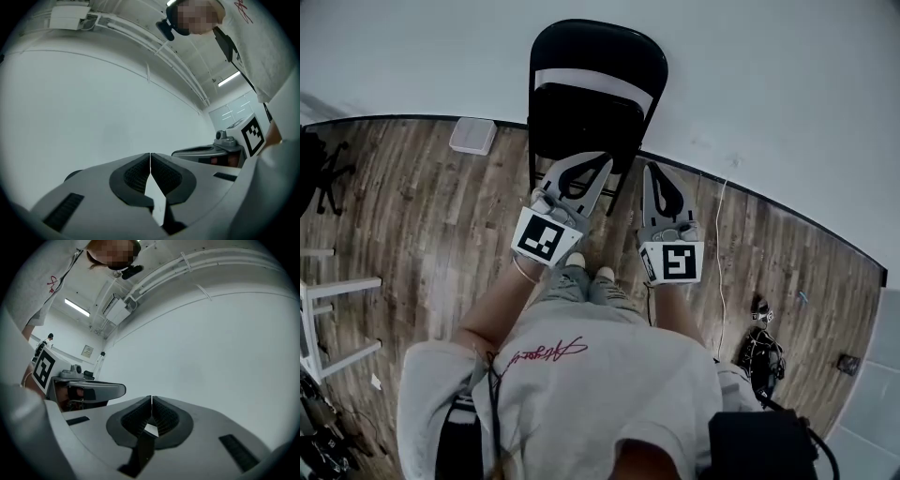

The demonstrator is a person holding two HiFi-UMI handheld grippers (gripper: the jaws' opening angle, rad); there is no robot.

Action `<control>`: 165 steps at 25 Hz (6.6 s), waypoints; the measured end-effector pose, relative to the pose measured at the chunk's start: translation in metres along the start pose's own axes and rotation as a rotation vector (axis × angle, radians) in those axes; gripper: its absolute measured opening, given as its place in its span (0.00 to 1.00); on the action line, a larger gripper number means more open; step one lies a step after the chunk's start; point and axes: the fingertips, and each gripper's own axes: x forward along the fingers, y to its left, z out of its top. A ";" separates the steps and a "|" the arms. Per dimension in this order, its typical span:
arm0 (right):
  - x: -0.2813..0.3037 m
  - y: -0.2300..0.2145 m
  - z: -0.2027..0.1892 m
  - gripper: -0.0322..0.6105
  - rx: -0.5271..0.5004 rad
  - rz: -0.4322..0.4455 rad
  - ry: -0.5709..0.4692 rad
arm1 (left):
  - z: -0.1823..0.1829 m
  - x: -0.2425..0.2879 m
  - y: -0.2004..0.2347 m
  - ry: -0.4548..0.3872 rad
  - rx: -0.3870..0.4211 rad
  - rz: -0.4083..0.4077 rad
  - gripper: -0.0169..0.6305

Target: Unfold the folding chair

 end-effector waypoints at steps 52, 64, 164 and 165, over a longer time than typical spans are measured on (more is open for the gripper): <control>0.218 -0.178 -0.383 0.25 0.172 -0.064 0.643 | -0.426 0.153 0.196 1.388 0.734 -0.850 0.22; 0.210 -0.173 -0.380 0.24 0.246 -0.055 0.657 | -0.403 0.124 0.172 1.312 0.825 -0.744 0.22; -0.286 0.335 -0.439 0.10 0.001 -0.081 0.052 | -0.513 -0.350 -0.166 0.595 1.483 0.170 0.45; -0.283 0.334 -0.437 0.10 -0.009 -0.078 0.030 | -0.510 -0.348 -0.163 0.589 1.490 0.186 0.45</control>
